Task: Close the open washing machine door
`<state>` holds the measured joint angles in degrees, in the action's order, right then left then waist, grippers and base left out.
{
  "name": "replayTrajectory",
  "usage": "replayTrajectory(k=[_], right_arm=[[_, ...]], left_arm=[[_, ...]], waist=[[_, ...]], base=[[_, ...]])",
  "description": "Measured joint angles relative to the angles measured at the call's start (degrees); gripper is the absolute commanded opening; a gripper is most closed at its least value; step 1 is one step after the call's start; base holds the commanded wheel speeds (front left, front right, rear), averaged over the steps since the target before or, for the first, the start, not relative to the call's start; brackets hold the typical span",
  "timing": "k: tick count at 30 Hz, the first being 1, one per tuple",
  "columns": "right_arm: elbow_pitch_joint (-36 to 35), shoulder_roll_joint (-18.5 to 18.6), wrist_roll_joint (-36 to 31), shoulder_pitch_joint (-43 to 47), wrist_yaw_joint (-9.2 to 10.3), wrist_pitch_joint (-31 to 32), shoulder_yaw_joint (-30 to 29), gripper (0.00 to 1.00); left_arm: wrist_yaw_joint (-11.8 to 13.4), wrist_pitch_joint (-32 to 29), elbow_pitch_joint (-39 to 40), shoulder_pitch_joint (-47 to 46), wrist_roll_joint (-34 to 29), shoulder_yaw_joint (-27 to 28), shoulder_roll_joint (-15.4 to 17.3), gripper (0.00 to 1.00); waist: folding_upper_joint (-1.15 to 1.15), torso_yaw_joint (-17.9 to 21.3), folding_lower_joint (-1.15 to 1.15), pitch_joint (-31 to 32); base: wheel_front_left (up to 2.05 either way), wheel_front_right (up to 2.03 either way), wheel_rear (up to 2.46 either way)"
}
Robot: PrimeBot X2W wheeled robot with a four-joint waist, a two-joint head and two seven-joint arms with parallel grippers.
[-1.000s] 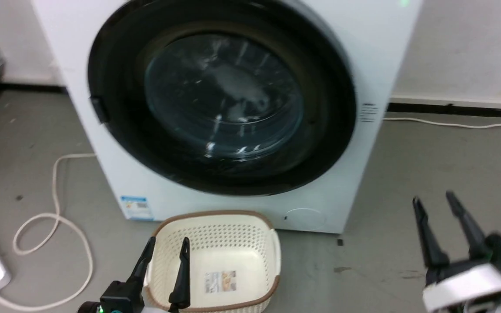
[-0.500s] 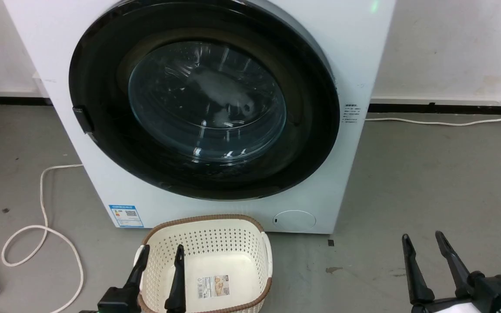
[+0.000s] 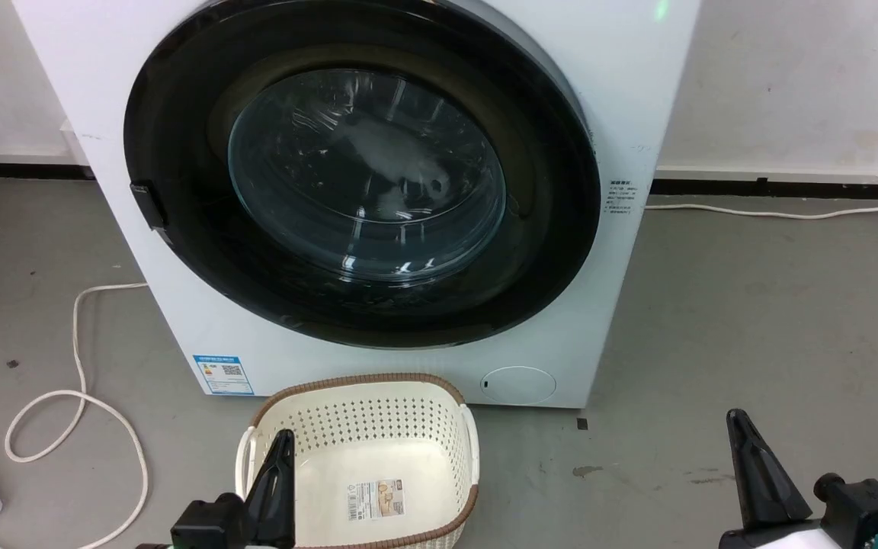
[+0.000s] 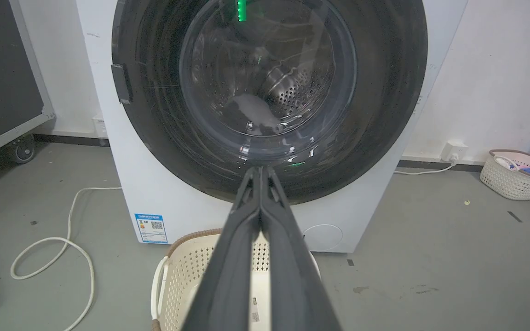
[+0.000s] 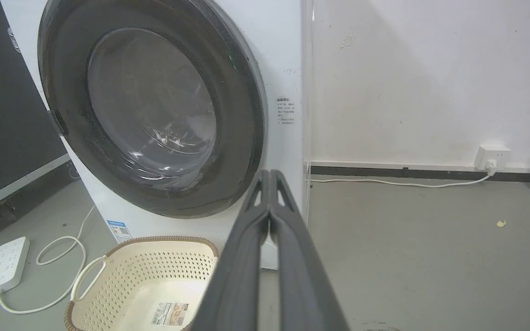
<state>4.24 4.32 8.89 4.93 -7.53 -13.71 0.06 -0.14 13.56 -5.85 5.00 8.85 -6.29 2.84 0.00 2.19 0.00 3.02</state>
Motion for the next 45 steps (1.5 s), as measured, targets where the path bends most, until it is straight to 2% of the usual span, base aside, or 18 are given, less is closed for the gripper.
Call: replayTrajectory(k=[45], right_arm=[[-1.51, -0.43, -3.78, -1.43, 0.00, 6.06, -0.02, 0.00]], left_arm=[[0.00, -5.73, 2.42, -1.54, -3.72, 2.66, 0.00, 0.00]], waist=[[0.00, -0.96, 0.00, -1.32]], base=[[0.00, 0.00, 0.00]])
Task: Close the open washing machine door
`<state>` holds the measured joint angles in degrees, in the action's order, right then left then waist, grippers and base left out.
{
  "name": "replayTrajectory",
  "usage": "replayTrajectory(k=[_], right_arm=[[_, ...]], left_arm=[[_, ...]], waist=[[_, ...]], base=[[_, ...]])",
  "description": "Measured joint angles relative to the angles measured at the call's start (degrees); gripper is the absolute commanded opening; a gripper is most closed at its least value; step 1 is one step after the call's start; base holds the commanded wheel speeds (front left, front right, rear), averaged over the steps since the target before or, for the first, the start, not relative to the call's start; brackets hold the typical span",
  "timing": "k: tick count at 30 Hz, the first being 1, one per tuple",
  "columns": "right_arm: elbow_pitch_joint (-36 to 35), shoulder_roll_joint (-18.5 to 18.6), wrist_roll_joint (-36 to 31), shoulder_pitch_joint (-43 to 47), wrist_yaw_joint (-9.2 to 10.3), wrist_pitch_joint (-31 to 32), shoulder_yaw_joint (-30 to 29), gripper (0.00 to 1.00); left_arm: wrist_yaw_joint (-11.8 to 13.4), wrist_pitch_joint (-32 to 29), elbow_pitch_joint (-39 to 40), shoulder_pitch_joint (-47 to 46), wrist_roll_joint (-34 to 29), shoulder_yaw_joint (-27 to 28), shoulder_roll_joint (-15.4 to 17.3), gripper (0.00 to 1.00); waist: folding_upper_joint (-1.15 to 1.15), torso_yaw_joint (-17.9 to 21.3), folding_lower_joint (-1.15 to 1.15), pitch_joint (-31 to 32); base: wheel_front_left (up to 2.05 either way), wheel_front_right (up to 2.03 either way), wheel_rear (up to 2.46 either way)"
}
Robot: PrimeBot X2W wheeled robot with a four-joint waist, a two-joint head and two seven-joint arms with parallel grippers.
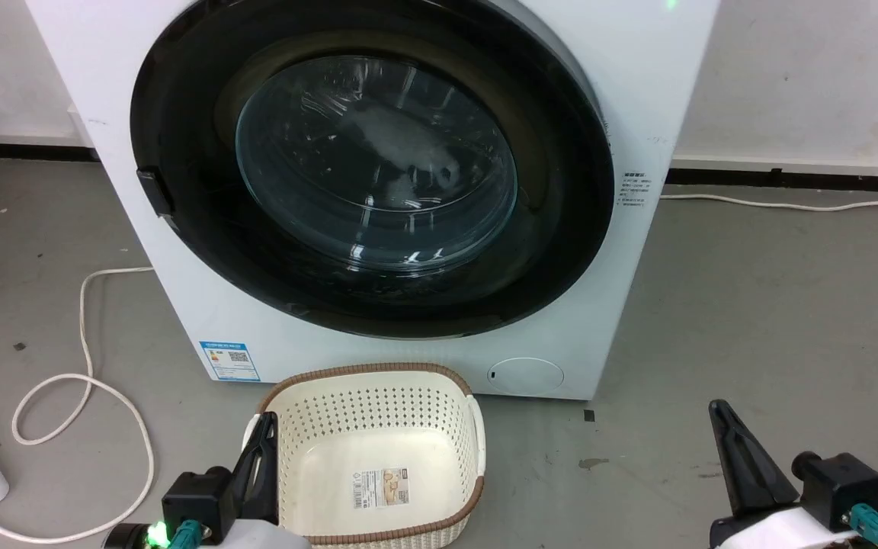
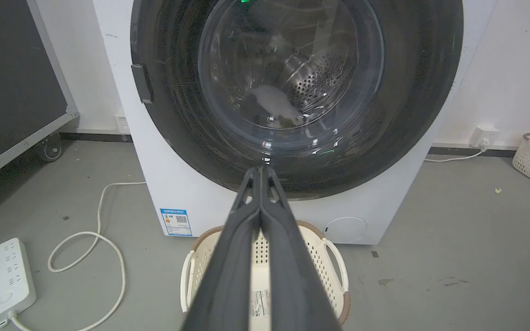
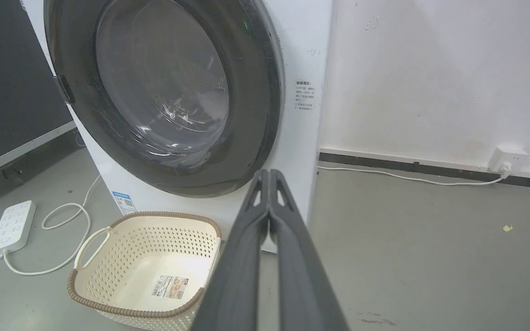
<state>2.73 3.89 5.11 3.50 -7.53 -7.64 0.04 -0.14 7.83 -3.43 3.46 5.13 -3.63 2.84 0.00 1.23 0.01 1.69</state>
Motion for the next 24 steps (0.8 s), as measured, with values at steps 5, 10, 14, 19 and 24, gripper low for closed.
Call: replayTrajectory(k=[5, 10, 14, 19, 24], right_arm=[[-0.27, -0.09, -0.63, -0.53, 0.00, 0.76, 0.03, 0.00], [-0.44, -0.14, -0.79, -0.59, 0.00, 1.33, 0.01, 0.00], [-0.64, -0.18, -1.14, -0.63, 0.00, 1.64, 0.03, 0.00], [-0.88, -0.23, -1.65, -0.83, 0.00, 2.54, 0.01, 0.00], [-1.01, -0.29, -2.04, -1.18, 0.00, 3.09, 0.03, 0.00]], left_arm=[[0.00, -0.99, 0.31, -0.20, -0.49, 0.47, 0.00, 0.00], [0.00, -1.53, 0.54, -0.31, -0.97, 0.69, 0.00, 0.00], [0.00, -1.94, 0.71, -0.72, -1.12, 0.85, 0.00, 0.00], [0.00, -2.78, 1.16, -1.11, -1.62, 1.14, 0.00, 0.00], [0.00, -3.31, 1.37, -1.16, -2.02, 1.43, 0.00, 0.00]], waist=[[0.00, -0.13, 0.00, -0.18], [0.00, -0.23, 0.00, -0.31], [0.00, -0.30, 0.00, -0.41], [0.00, -0.43, 0.00, -0.60], [0.00, -0.53, 0.00, -0.73]], base=[[0.00, 0.00, 0.00], [0.00, 0.00, 0.00], [0.00, 0.00, 0.00], [0.00, 0.00, 0.00], [0.00, 0.00, 0.00]])
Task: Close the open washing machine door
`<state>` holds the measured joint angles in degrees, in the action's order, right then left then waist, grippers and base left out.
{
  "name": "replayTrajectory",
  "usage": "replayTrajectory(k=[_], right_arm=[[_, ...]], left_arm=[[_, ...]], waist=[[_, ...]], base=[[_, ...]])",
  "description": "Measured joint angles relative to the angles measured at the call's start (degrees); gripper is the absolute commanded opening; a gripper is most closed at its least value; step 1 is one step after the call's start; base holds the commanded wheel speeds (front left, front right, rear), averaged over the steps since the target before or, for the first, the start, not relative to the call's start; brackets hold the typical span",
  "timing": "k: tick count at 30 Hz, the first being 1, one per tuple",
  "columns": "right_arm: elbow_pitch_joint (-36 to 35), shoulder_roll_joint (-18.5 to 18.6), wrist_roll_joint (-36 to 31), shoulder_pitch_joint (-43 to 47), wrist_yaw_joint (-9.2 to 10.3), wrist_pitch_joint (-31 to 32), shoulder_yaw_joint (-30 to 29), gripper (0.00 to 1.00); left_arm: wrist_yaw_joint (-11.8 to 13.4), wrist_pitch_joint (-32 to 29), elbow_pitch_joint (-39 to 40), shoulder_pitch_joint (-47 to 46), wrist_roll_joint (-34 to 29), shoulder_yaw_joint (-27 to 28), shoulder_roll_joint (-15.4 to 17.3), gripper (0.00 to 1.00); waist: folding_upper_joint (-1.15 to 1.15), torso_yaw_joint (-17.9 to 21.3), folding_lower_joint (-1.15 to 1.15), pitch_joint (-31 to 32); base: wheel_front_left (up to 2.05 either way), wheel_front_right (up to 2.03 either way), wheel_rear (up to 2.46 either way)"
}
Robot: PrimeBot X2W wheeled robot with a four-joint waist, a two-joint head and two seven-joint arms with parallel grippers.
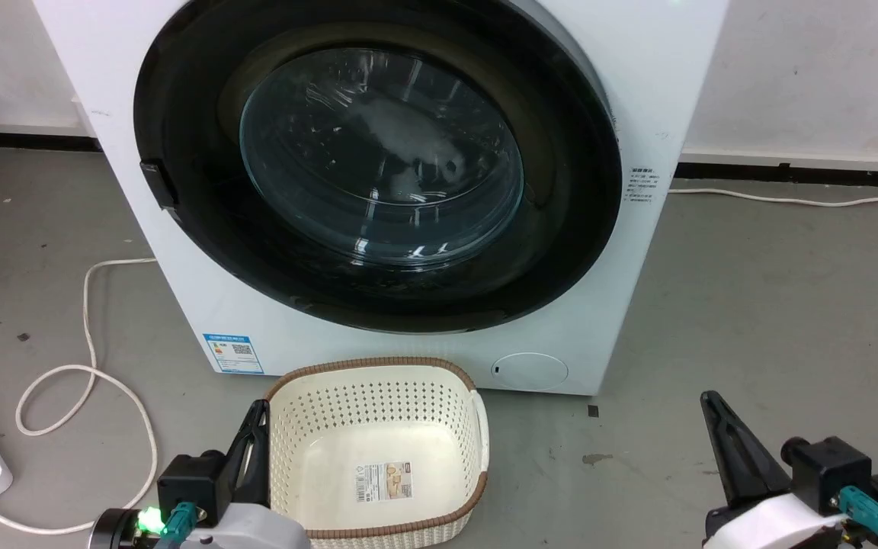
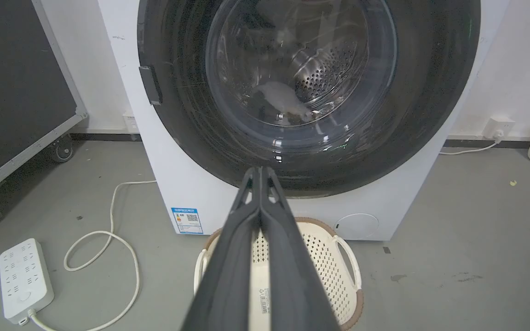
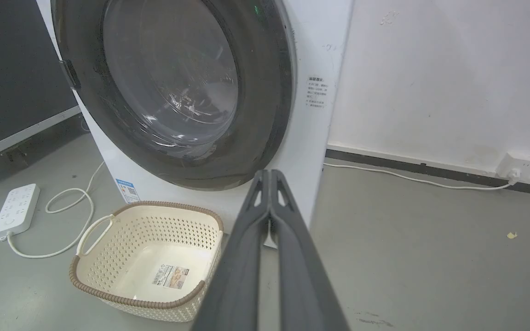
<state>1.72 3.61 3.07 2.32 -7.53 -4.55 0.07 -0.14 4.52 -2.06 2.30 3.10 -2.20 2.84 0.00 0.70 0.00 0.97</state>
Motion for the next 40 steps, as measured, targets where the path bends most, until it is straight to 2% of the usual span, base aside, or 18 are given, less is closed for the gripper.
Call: replayTrajectory(k=[40], right_arm=[[-1.33, -0.43, -2.63, -1.51, 0.00, 4.52, -0.01, 0.00]], left_arm=[[0.00, -4.50, 1.78, -1.41, -2.94, 2.04, 0.00, 0.00]], waist=[[0.00, -0.70, 0.00, -0.97]], base=[[0.00, 0.00, 0.00]])
